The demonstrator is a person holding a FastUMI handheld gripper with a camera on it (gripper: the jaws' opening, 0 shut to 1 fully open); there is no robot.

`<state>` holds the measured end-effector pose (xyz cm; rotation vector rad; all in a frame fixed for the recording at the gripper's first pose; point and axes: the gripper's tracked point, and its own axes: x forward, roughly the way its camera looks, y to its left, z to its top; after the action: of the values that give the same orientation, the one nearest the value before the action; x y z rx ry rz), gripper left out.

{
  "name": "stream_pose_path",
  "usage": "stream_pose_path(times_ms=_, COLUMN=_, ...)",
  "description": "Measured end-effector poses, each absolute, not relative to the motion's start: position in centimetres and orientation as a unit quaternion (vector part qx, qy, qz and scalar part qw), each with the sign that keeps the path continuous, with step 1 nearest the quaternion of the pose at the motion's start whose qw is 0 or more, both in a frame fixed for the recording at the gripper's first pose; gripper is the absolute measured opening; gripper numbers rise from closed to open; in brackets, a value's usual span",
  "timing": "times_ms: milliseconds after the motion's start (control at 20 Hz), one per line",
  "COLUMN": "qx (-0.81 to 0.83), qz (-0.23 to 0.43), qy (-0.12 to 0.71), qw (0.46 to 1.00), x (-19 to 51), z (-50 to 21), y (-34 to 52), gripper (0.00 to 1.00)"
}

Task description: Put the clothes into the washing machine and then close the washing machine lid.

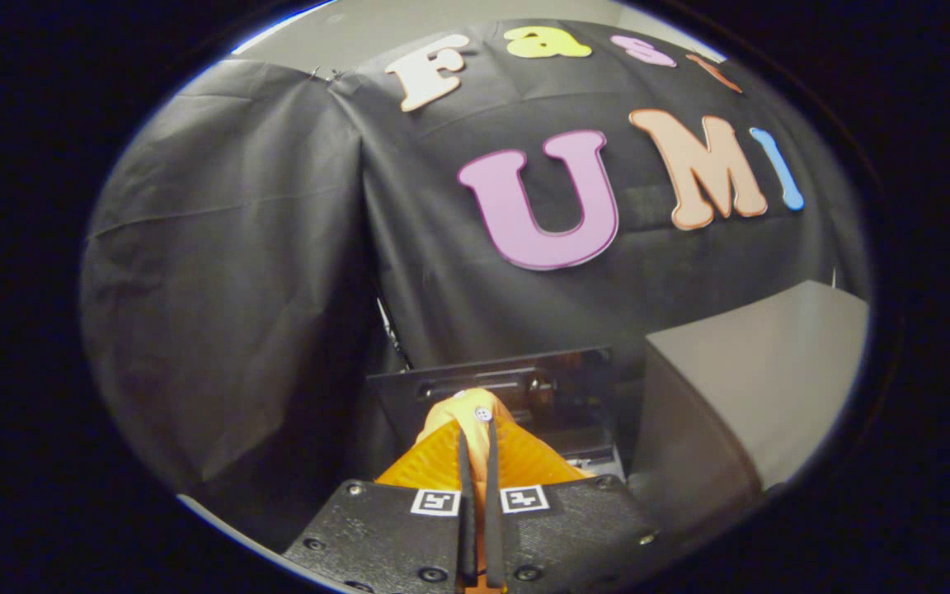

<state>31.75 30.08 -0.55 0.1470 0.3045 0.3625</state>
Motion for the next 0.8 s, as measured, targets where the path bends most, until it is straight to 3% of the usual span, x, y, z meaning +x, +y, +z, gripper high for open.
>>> stream_pose_path(times_ms=800, qx=0.068, qz=0.123, qy=0.247, qw=0.959, x=34.7, z=-19.2, y=32.1, gripper=0.04)
